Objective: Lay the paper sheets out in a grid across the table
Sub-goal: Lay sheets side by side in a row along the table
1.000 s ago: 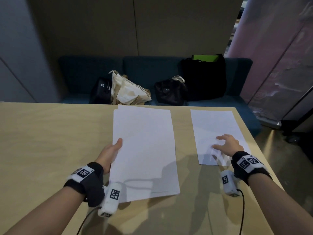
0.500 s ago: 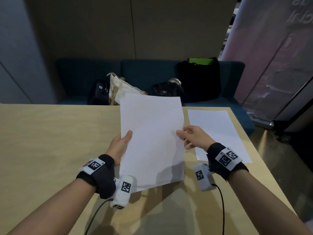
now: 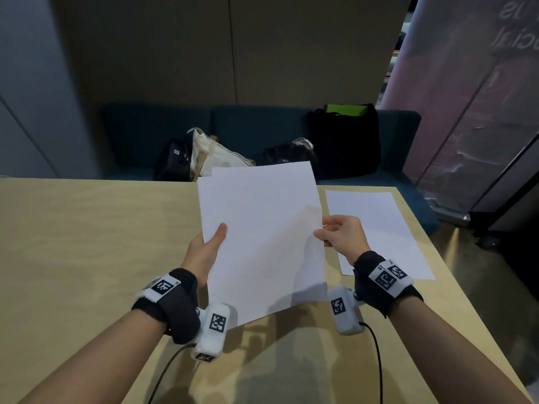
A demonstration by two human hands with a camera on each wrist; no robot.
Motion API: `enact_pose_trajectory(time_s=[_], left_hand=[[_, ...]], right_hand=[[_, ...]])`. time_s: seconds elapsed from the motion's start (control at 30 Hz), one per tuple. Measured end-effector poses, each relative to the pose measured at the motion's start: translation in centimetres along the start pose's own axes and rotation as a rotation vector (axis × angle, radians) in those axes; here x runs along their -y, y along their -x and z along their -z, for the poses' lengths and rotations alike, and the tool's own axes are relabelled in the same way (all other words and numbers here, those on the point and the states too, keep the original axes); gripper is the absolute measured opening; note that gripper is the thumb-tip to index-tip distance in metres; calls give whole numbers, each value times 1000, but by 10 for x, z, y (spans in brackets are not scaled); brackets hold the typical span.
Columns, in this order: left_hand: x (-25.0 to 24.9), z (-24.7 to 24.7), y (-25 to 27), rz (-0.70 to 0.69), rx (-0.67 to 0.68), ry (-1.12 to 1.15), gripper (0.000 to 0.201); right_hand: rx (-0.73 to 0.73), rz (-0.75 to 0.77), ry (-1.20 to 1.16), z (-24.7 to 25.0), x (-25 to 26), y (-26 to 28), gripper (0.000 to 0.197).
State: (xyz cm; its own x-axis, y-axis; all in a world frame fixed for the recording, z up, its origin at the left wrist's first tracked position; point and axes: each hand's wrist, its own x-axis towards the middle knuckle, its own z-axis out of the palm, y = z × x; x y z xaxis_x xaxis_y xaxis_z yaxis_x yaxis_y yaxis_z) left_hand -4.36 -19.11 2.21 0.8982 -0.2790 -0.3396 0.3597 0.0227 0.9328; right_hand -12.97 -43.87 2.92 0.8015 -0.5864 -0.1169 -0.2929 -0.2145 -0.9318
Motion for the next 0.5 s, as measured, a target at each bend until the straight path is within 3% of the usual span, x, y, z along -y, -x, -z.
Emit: enact_pose_trajectory(time_s=[0.27, 0.37, 0.5], left_hand=[[-2, 14, 2, -5, -54, 16, 42], [-3, 19, 0, -7, -79, 26, 42], [-5, 26, -5, -15, -114, 31, 39]], right_hand=[[89, -26, -50, -10, 3, -2, 26], [42, -40, -93, -21, 8, -5, 6], [-99, -30, -92, -38, 12, -14, 27]])
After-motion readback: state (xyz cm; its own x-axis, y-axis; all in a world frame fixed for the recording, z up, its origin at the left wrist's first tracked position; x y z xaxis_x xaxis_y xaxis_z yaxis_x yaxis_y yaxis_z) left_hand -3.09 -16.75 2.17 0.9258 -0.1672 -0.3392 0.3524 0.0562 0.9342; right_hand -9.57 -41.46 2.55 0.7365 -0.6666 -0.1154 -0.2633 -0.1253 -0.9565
